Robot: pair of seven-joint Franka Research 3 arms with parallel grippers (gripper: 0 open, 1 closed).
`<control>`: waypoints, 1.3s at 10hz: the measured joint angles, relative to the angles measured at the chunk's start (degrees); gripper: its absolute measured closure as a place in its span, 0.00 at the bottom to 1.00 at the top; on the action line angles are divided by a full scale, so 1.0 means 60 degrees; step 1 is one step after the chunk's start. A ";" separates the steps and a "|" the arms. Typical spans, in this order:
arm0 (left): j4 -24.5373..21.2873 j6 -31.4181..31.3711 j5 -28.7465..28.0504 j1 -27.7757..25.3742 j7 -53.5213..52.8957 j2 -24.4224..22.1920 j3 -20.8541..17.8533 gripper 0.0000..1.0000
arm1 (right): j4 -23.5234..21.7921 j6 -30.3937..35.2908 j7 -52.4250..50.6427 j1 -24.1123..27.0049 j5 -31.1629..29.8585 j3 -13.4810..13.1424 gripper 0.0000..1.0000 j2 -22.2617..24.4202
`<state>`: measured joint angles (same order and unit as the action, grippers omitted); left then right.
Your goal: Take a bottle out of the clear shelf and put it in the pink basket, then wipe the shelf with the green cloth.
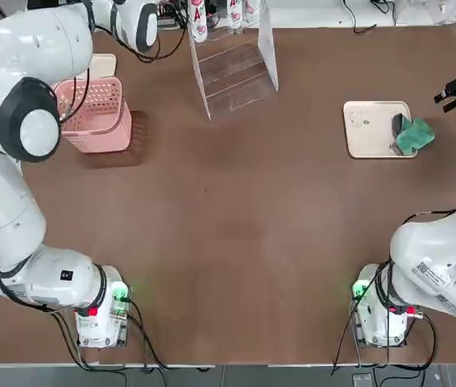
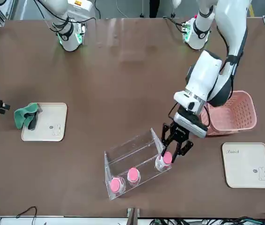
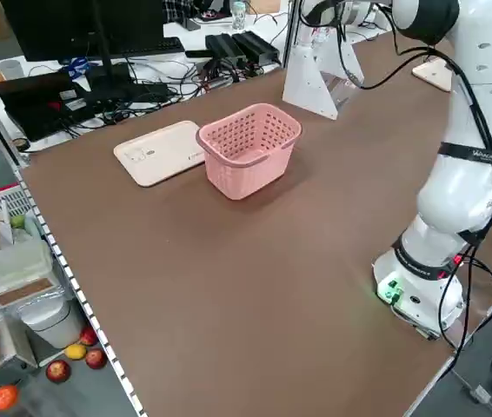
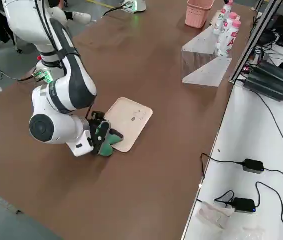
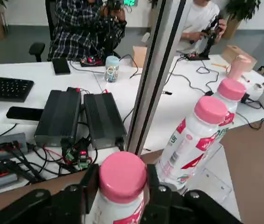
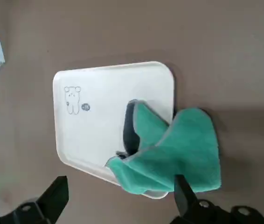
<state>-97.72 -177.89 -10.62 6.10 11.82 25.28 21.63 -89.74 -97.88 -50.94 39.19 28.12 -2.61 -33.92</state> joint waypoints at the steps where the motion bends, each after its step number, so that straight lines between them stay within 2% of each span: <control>1: 0.0197 0.0668 0.0000 -0.0010 0.0036 -0.0090 0.0000 0.54 | 0.0199 -0.0119 0.0147 0.0524 -0.0010 0.0427 0.00 -0.0287; 3: 0.0689 0.1623 0.0000 -0.0004 0.0086 -0.0201 0.0003 0.54 | 0.0539 -0.0310 0.0472 0.1018 -0.0013 0.0731 0.00 -0.0820; 5: 0.0958 0.1843 0.0000 0.0009 0.0086 -0.0215 0.0002 0.55 | 0.0636 -0.0537 0.0784 0.1059 -0.0013 0.0779 0.00 -0.1231; 8: 0.1659 0.2944 -0.0001 -0.0018 0.0086 -0.0229 -0.0001 0.55 | 0.0754 -0.0698 0.0827 0.1258 -0.0139 0.0818 0.00 -0.1866; 11: 0.1936 0.3664 -0.0011 -0.0130 0.0076 -0.0326 -0.0025 0.55 | 0.0908 -0.0694 0.0704 0.1346 -0.0439 0.0865 0.00 -0.1973; 13: 0.1977 0.4697 -0.0116 -0.0577 -0.0047 -0.0705 -0.0012 0.56 | 0.0908 -0.0656 0.0672 0.1347 -0.0577 0.0906 0.00 -0.2044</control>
<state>-85.86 -149.71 -11.32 2.63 11.54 21.05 21.56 -84.29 -101.82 -46.91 47.27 24.66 2.82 -46.18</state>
